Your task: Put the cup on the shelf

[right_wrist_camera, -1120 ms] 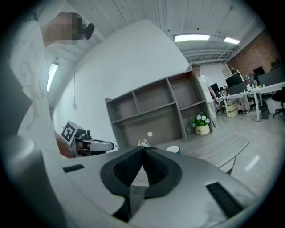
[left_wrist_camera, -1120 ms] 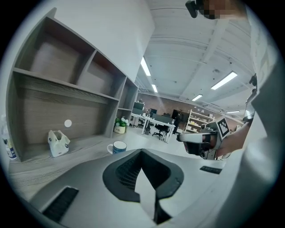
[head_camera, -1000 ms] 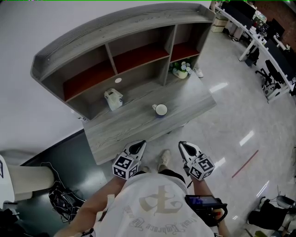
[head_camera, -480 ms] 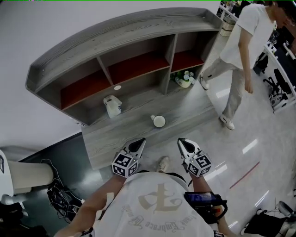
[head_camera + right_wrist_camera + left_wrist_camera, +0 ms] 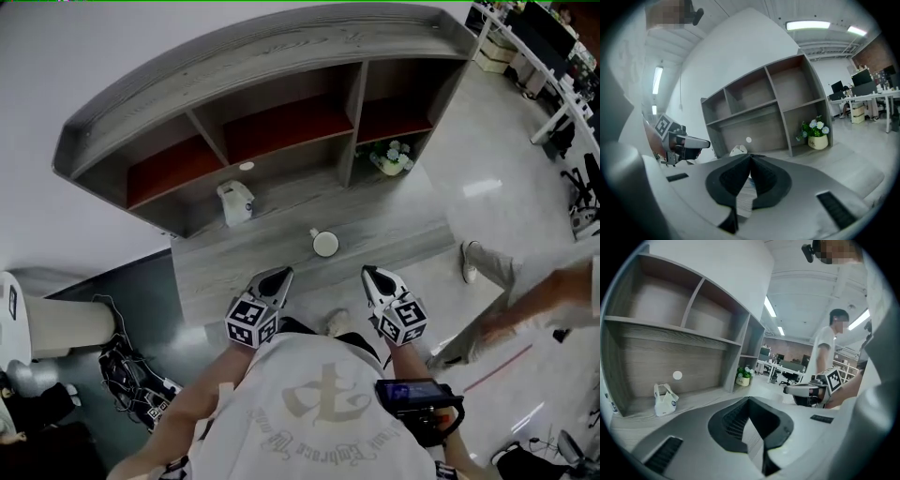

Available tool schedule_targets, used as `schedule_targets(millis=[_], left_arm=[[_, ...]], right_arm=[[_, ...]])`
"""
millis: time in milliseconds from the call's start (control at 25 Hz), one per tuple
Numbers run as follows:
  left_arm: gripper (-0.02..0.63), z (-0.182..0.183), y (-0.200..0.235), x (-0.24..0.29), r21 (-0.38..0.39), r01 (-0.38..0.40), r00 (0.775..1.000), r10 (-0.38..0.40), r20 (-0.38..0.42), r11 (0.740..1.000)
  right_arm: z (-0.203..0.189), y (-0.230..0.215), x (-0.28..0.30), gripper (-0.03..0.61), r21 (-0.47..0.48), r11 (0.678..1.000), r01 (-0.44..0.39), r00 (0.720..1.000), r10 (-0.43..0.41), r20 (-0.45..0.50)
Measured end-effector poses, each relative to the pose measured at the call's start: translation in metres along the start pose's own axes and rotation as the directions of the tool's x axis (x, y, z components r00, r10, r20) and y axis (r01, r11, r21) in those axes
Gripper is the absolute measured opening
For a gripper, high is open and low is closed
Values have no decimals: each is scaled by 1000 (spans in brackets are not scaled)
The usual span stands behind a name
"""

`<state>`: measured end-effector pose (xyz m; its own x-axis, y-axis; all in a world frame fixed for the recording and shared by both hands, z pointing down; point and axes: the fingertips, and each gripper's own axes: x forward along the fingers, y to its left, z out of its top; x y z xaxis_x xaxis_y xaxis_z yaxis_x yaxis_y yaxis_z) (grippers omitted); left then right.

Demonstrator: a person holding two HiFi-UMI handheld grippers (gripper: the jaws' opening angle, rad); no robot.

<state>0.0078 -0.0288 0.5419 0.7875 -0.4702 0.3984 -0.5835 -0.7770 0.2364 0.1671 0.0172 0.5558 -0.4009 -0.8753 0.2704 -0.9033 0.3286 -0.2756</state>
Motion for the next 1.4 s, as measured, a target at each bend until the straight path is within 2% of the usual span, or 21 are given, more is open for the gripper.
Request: schedule_targets(millis=[360,680,960,1400], left_arm=[[2,-7,16,5,-21,-38,999,37,-34,999],[2,-17,40,12,-35,-27,998,25,-59,999],[2,-27,48,11,-53,-19,997,15,-74,998],[2,-37,67,-1,-84,-62,995,55,-81,995]], right_arm=[[-19,0,36,5,20,996,-86,994,88,-68],[-42,-6,57,5,39,997,-61,990,65,-128],[-61,-1,77,6,-3,997,-78,977,75,-201],[-91,-14,111,263,-24,1000,2,956,-9,-293]])
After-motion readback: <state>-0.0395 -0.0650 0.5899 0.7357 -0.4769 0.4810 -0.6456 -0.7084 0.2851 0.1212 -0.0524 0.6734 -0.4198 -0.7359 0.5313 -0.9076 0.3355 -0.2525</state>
